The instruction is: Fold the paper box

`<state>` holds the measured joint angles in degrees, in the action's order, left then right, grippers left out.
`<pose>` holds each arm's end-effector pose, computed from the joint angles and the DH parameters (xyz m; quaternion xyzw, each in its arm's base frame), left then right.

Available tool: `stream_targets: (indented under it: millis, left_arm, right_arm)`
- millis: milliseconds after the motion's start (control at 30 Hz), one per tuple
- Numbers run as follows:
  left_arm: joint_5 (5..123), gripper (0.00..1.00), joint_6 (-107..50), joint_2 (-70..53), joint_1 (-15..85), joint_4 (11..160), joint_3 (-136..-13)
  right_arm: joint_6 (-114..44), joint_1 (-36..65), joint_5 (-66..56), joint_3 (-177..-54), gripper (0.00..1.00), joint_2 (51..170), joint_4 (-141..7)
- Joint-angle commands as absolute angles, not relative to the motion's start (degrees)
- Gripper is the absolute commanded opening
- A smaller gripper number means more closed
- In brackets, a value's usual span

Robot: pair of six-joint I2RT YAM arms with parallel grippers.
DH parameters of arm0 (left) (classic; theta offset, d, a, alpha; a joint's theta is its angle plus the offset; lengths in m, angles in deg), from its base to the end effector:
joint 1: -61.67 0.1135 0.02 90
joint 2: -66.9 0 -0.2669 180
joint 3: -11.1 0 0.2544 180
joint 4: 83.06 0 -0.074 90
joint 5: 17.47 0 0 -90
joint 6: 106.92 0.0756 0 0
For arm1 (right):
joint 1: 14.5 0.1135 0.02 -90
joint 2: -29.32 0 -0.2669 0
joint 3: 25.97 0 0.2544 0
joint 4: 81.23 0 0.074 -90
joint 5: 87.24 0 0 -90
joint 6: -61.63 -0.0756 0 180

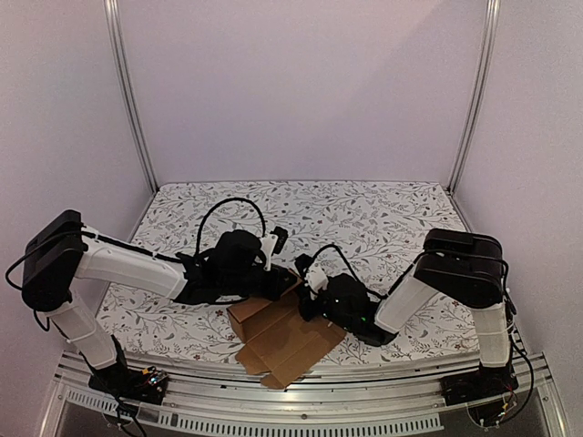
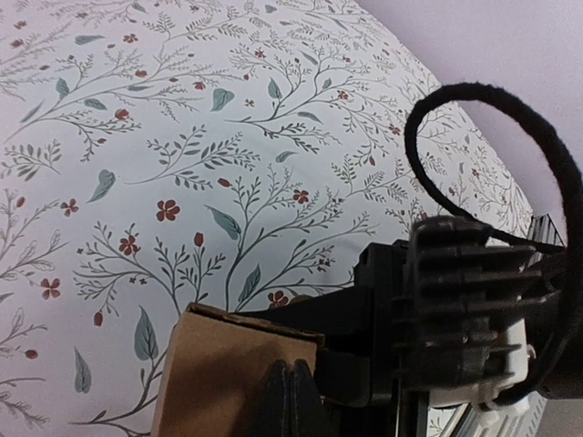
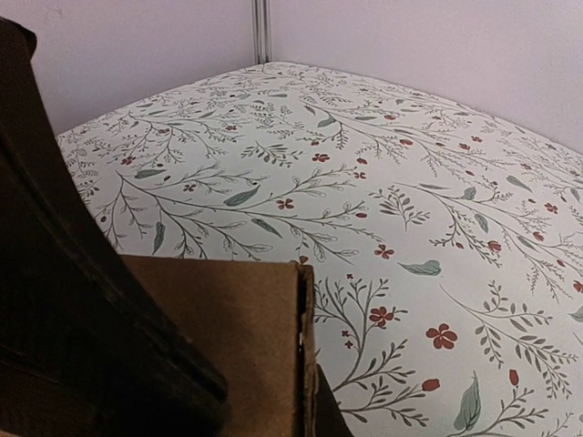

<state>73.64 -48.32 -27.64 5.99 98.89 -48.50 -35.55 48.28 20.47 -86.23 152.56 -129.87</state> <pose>0.2127 -0.3090 0.1524 0.1803 0.8601 -0.3226 0.3518 0.2141 0.3659 0.0739 -0.2805 0.7344 0.2478 0.5662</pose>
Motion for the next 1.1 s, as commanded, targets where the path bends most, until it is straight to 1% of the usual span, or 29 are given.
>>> stream_targets:
  millis: [0, 67, 133, 233, 400, 533, 600, 700, 800, 1067]
  left_arm:
    - [75.5, 0.00, -48.1, -29.9, 6.6, 93.9, -46.7]
    - [75.5, 0.00, -48.2, -30.0, 6.6, 93.9, -46.6]
    - [75.6, 0.00, -48.3, -30.0, 6.6, 93.9, -46.6]
    - [75.8, 0.00, -48.2, -30.2, 6.6, 93.9, -46.5]
    - [76.3, 0.00, -48.1, -30.4, 6.6, 94.0, -46.5]
    - [76.3, 0.00, -47.8, -30.7, 6.6, 94.0, -46.7]
    - [76.3, 0.00, -47.7, -30.8, 6.6, 93.9, -46.8]
    - [76.2, 0.00, -47.5, -30.5, 6.6, 93.8, -47.0]
    - [75.9, 0.00, -47.5, -30.0, 6.6, 93.6, -47.1]
    - [74.8, 0.00, -48.1, -28.6, 6.5, 93.2, -47.4]
  right_arm:
    - [-34.6, 49.4, 21.1, -86.9, 0.08, 152.4, -128.1]
    - [-34.5, 49.6, 21.4, -86.5, 0.20, 151.8, -128.0]
    - [-34.2, 49.7, 21.5, -85.9, 0.27, 150.8, -127.4]
    - [-33.9, 49.8, 21.4, -84.6, 0.35, 148.8, -126.4]
    - [-33.6, 49.8, 20.6, -80.7, 0.46, 143.6, -123.4]
    - [-34.2, 49.9, 18.1, -78.1, 0.51, 137.3, -116.8]
    - [-35.0, 49.9, 17.3, -76.9, 0.53, 133.7, -112.6]
    - [-36.3, 49.8, 16.2, -76.0, 0.56, 128.1, -103.7]
    - [-38.0, 49.7, 13.6, -75.8, 0.58, 123.0, -95.3]
    - [-50.4, 46.9, 9.5, -75.2, 0.64, 113.1, -77.8]
